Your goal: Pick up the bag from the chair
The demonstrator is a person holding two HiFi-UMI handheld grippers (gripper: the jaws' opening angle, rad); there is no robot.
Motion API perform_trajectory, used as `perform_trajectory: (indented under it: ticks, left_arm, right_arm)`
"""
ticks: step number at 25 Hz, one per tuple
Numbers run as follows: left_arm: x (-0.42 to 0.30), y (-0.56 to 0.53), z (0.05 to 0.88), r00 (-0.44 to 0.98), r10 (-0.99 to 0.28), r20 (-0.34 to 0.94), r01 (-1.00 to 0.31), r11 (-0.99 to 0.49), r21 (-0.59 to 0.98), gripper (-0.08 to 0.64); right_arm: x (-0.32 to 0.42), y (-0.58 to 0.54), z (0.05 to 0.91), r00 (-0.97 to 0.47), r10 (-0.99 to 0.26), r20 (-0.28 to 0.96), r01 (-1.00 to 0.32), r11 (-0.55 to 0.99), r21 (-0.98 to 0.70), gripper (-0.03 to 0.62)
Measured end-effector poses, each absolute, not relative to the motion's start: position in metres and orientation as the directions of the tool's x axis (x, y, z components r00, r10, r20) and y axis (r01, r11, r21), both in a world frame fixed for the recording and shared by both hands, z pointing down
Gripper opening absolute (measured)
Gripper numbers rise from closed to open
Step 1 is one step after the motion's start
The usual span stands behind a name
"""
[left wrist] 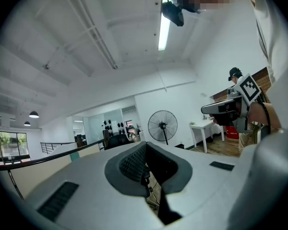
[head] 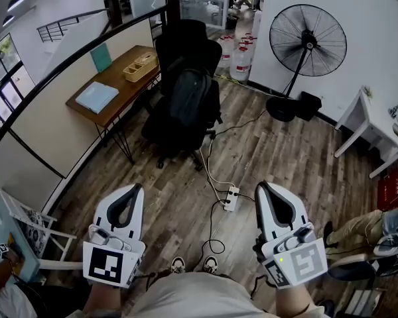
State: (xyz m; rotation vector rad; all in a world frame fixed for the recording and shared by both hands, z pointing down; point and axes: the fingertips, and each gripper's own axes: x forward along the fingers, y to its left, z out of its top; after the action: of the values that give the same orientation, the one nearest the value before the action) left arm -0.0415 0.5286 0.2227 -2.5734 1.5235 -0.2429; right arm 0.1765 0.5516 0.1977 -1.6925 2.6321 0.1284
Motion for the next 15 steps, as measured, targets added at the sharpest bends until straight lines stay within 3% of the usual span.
perform_trajectory:
  ticks: [6, 7, 8, 9, 10, 11, 15]
  left_arm:
    - [-0.030, 0.524, 0.216, 0.445, -0.895, 0.022, -0.874, -0.439, -0.208, 0.002]
    - [-0.027, 0.524, 0.218, 0.443, -0.896, 0.024, -0.876, -0.439, -0.198, 0.002]
    - [-0.023, 0.524, 0.220, 0.445, -0.895, 0.027, -0.877, -0.441, -0.190, 0.004]
    - [-0.017, 0.524, 0.222, 0.451, -0.892, 0.031, -0.874, -0.449, -0.187, 0.093]
    - [-0.009, 0.525, 0.224, 0.463, -0.885, 0.034, -0.867, -0.461, -0.190, 0.258]
    - [-0.002, 0.527, 0.224, 0.476, -0.879, 0.031, -0.859, -0.473, -0.197, 0.338]
    - [0.014, 0.537, 0.227, 0.457, -0.890, -0.007, -0.873, -0.446, -0.198, 0.407]
  right_arm:
    - [0.195, 0.550, 0.196, -0.404, -0.912, -0.076, -0.914, 0.400, 0.063, 0.003]
    - [0.197, 0.550, 0.193, -0.413, -0.906, -0.098, -0.911, 0.410, 0.047, 0.058]
    - [0.199, 0.550, 0.190, -0.424, -0.897, -0.122, -0.905, 0.424, 0.027, 0.223]
    - [0.202, 0.549, 0.188, -0.429, -0.892, -0.145, -0.901, 0.433, 0.006, 0.389]
    - [0.208, 0.548, 0.188, -0.424, -0.891, -0.163, -0.902, 0.432, -0.013, 0.492]
    - [0.214, 0.547, 0.188, -0.412, -0.894, -0.175, -0.906, 0.422, -0.025, 0.549]
    - [0.230, 0.544, 0.194, -0.383, -0.907, -0.177, -0.921, 0.390, -0.009, 0.580]
